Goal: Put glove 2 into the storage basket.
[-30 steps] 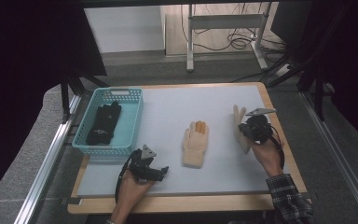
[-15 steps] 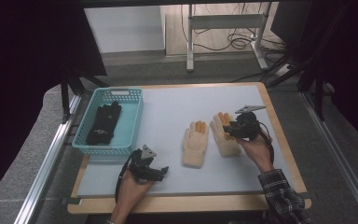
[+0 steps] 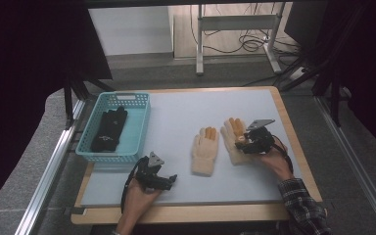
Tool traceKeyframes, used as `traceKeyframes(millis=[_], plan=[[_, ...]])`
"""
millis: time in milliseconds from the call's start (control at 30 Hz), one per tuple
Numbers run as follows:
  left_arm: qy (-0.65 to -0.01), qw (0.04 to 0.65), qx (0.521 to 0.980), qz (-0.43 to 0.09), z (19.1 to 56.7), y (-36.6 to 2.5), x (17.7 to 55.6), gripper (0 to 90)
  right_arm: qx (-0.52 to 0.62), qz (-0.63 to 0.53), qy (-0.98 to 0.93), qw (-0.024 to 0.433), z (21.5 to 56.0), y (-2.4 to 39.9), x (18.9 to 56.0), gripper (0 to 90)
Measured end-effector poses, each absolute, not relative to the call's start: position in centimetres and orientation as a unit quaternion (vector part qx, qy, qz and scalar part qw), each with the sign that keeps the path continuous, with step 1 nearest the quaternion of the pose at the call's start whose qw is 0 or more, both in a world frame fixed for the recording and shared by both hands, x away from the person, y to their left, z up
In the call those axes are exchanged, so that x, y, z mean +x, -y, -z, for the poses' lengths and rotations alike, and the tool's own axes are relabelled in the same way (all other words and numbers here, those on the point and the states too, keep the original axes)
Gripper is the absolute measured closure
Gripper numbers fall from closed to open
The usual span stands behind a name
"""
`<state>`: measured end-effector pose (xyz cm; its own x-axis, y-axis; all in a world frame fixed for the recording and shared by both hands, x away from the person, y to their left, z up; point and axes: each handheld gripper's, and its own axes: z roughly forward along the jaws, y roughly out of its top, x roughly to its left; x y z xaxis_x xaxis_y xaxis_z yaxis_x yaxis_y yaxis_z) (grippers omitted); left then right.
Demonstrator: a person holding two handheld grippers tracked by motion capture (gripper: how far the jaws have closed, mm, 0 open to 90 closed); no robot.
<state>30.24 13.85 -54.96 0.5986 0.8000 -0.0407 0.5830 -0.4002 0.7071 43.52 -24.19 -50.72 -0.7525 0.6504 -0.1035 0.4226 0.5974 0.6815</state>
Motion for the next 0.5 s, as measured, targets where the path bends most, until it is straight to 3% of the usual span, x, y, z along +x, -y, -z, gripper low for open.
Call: traceKeyframes(millis=[67, 267, 500], plan=[[-0.42, 0.351, 0.822, -0.155, 55.0, -13.9, 30.2, 6.8, 0.301, -0.314, -0.883, 0.177, 51.4, 24.0, 44.1, 41.0], [-0.42, 0.351, 0.822, -0.154, 55.0, -13.9, 30.2, 6.8, 0.341, -0.344, -0.862, 0.151, 51.6, 24.8, 44.1, 57.8], [-0.42, 0.351, 0.822, -0.154, 55.0, -13.9, 30.2, 6.8, 0.366, -0.361, -0.843, 0.156, 50.3, 24.8, 43.0, 59.0]])
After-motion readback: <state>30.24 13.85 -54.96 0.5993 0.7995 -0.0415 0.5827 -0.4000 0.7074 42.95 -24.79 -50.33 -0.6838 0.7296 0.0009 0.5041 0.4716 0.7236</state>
